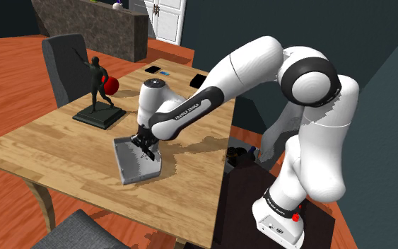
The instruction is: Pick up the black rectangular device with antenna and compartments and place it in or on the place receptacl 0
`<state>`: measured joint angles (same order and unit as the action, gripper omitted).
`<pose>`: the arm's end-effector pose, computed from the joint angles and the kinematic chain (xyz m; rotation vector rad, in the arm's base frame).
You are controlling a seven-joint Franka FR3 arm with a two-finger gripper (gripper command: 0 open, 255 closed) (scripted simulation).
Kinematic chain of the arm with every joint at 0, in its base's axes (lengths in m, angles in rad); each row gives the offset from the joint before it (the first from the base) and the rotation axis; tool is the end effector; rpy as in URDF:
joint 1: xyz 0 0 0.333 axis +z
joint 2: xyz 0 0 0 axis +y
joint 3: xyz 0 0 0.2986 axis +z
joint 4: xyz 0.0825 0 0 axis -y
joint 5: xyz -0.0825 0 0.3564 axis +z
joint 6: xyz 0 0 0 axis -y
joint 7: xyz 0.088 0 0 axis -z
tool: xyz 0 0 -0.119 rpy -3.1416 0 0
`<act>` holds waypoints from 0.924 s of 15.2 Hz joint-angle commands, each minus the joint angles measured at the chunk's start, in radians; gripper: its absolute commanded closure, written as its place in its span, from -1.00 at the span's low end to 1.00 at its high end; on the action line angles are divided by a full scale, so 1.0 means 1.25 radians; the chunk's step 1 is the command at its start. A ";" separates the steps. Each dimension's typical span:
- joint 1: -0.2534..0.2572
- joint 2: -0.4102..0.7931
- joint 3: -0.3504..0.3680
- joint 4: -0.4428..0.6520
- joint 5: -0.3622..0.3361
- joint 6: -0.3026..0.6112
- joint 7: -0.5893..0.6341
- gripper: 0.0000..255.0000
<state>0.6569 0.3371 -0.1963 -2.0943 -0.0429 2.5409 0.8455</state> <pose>0.5119 0.2563 0.2659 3.0873 -0.5242 0.2290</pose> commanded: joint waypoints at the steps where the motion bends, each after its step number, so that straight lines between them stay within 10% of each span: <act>1: 0.002 -0.014 -0.001 0.003 -0.003 -0.018 0.001 1.00; 14: 0.009 -0.103 -0.008 0.038 -0.018 -0.140 0.003 1.00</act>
<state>0.6661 0.2198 -0.2062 -2.0465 -0.0627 2.3773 0.8468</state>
